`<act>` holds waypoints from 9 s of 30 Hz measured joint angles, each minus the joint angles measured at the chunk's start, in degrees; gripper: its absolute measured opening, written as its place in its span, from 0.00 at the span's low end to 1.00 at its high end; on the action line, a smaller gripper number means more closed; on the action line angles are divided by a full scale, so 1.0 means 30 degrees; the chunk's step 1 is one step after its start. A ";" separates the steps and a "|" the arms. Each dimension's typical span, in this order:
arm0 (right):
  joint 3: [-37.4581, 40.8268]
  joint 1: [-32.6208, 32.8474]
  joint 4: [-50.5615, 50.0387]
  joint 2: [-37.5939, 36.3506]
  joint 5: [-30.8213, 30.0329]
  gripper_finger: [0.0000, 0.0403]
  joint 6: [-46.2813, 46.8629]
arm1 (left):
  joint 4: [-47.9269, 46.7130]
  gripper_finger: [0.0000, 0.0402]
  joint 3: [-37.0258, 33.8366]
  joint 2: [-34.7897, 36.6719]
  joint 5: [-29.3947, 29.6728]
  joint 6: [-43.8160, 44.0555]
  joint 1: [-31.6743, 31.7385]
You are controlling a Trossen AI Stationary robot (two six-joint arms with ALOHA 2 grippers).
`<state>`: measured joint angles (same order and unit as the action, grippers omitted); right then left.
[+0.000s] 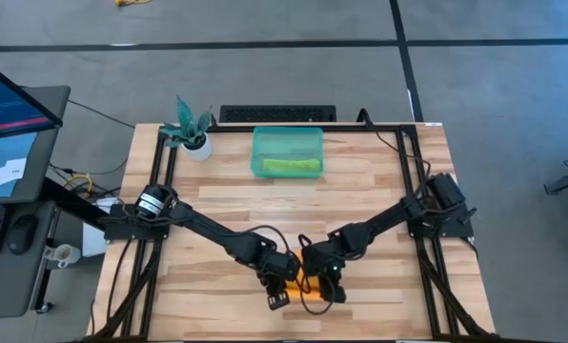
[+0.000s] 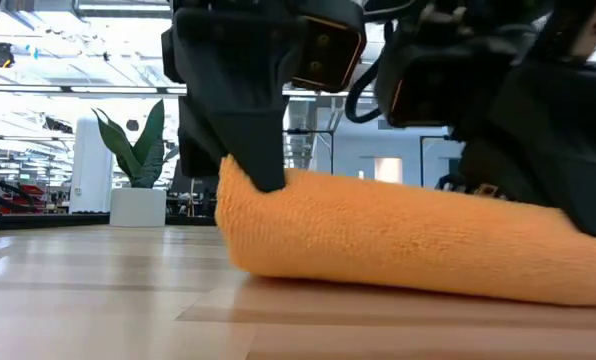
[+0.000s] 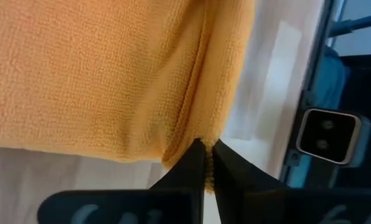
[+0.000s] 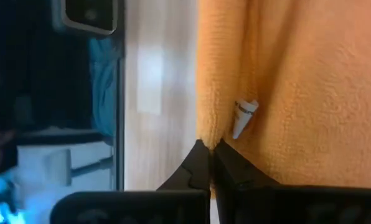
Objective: Roll microfiber towels into tight, uniform cylinder then place into a basket
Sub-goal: Roll the orange towel
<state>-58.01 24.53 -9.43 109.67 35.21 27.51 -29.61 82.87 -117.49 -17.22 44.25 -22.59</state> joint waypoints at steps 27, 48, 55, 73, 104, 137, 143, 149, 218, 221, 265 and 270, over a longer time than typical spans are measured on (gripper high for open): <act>0.0164 -0.1761 -0.0966 0.0124 0.0120 0.04 0.4803 | -0.2655 0.26 -0.0031 0.0087 0.1786 -0.2116 -0.0095; 0.0106 -0.1804 -0.0664 0.0124 -0.0412 0.03 0.4691 | 0.4227 0.32 0.0022 0.0124 0.7704 -1.1621 -0.3335; 0.0099 -0.1812 -0.0677 0.0124 -0.0405 0.04 0.4691 | 0.4008 0.28 -0.0948 0.0029 0.7064 -1.0789 -0.2153; 0.0084 -0.1812 -0.0686 0.0132 -0.0351 0.04 0.4691 | 0.3124 0.24 -0.1457 0.0036 0.8856 -0.8020 -0.1407; 0.0119 -0.2060 -0.1982 -0.1082 -0.0540 0.25 0.3615 | 0.1066 0.24 -0.1435 0.0058 0.7901 -0.3818 -0.0583; 0.4959 0.1831 1.0164 -0.5641 -0.8090 0.25 -0.2768 | 0.0838 0.24 -0.1464 0.0051 0.8017 -0.3496 -0.0313; 0.4963 0.0977 0.9804 -0.4014 -0.8273 0.25 -0.0905 | 0.0842 0.24 -0.1464 0.0044 0.8018 -0.3381 -0.0306; 0.4958 0.0244 0.9526 -0.2886 -0.8259 0.25 0.0184 | 0.0846 0.24 -0.1464 0.0044 0.8025 -0.3378 -0.0306; 0.4878 -0.0622 0.6223 -0.2447 -0.7868 0.26 0.3156 | 0.8494 0.24 -0.4452 -0.0131 0.7879 -0.7526 0.0341; 0.4877 -0.0726 0.5998 -0.2447 -0.7778 0.27 0.3487 | 0.8452 0.24 -0.4459 -0.0131 0.7851 -0.6388 0.0335; 0.4755 0.7921 0.2915 -0.7561 -2.4726 0.47 -0.5480 | 0.8899 0.24 -0.4575 -0.0211 0.8528 -0.4281 0.0322; 0.3722 0.8250 0.3097 -0.7525 -2.4725 0.47 -0.7265 | 0.8977 0.24 -0.4568 -0.0219 0.8799 -0.5020 0.0388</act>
<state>-46.84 49.28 -0.14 87.09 -38.96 5.72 -2.68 69.17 -118.15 9.17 29.19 -21.43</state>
